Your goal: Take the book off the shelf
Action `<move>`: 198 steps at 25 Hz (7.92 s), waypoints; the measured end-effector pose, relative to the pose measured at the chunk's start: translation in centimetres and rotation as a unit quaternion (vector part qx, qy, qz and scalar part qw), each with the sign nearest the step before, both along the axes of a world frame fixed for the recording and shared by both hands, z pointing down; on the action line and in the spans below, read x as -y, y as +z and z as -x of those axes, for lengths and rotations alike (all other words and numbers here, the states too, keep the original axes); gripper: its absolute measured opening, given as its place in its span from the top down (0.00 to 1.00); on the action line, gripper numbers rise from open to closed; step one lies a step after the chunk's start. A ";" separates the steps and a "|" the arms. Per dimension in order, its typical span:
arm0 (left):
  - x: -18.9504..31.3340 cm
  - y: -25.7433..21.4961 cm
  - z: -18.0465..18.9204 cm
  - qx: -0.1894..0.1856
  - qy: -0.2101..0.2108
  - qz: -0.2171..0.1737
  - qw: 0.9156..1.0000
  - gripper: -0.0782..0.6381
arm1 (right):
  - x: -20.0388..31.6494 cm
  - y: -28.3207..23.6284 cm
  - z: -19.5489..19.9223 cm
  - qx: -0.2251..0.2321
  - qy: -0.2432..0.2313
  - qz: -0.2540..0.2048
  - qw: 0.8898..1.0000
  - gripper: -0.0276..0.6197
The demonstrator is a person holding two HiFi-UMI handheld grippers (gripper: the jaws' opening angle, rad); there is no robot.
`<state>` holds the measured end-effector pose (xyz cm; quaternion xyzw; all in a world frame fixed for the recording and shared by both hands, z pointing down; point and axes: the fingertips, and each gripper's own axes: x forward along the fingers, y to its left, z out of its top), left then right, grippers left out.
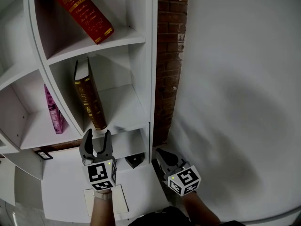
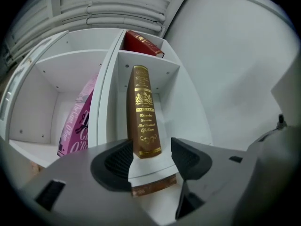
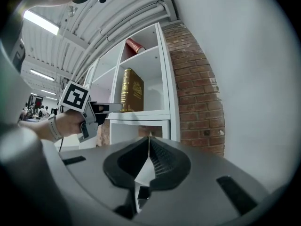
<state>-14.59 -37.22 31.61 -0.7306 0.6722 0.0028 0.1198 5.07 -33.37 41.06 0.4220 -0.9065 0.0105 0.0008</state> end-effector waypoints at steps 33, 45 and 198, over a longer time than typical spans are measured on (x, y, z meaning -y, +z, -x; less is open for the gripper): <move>5.9 -1.7 1.5 0.017 -0.121 0.036 0.992 0.54 | 4.6 -0.6 -0.9 -0.015 -0.087 -0.011 0.996 0.92; 3.6 -1.7 1.0 0.009 -0.090 0.039 0.995 0.55 | 3.6 -0.7 -0.6 -0.008 -0.096 -0.007 0.995 0.92; -23.3 22.7 12.8 -0.112 -0.251 0.188 0.943 0.58 | -10.1 10.7 20.3 -0.133 -0.401 0.042 0.906 0.92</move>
